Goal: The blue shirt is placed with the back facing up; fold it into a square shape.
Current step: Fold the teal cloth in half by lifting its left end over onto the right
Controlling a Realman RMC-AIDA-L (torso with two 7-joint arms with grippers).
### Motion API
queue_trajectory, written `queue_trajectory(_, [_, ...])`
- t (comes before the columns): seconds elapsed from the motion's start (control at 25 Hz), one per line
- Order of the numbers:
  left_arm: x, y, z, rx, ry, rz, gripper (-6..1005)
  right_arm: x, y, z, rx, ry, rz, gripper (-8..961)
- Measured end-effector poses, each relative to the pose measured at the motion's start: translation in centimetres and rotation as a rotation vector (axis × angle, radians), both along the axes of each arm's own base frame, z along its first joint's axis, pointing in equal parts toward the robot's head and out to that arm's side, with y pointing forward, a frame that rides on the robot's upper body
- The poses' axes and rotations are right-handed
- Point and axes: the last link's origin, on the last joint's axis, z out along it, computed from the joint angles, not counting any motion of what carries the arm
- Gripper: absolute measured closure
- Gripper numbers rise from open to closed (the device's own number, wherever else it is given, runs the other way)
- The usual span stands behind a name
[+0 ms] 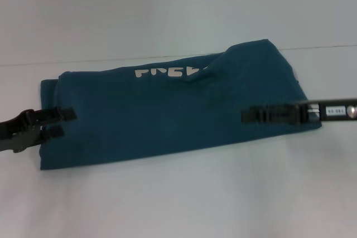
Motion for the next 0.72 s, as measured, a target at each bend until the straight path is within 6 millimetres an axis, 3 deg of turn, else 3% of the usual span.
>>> queue_trajectory(0.24, [-0.1, 0.8, -0.5, 0.024, -0.029, 0.089, 298, 1.1, -1.1, -0.4, -0.032, -0.040, 0.014, 223])
queue_trajectory(0.48, [-0.4, 2.8, -2.1, 0.064, -0.065, 0.227, 297, 0.5, -1.3, -1.2, -0.058, -0.026, 0.034, 224])
queue_trajectory(0.72, [-1.2, 3.8, -2.0, 0.164, -0.078, 0.302, 297, 0.0, -1.2, -1.8, -0.058, -0.008, 0.045, 224])
